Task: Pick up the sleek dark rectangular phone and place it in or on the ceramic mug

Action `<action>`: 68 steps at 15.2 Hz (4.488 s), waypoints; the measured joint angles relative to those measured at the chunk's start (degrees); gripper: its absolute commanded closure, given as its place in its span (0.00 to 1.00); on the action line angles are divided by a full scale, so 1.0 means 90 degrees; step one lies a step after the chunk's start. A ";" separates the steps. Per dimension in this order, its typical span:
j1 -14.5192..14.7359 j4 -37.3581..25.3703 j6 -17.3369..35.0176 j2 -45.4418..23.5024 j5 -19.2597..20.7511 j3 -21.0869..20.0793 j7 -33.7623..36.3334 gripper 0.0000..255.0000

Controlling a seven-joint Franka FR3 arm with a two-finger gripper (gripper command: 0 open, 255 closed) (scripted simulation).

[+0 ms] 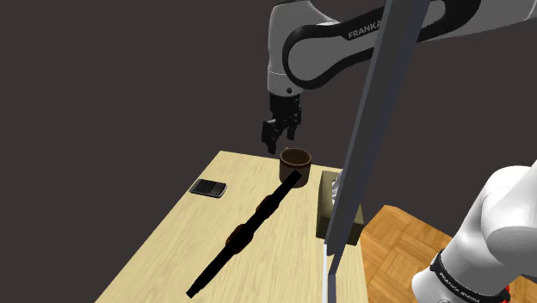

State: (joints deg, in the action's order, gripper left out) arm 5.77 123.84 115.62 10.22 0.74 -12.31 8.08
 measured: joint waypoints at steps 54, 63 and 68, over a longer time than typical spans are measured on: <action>0.0852 -0.3248 0.0120 -0.3621 0.0665 -0.0580 0.0473 1.00; 0.0842 -0.3731 -0.0552 -0.3423 0.0584 -0.0614 0.0417 1.00; 0.0852 -0.4106 -0.0979 -0.3368 0.0557 -0.0628 0.0396 1.00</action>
State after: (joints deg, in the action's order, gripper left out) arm 13.44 86.89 106.82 -20.10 5.76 -17.95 11.64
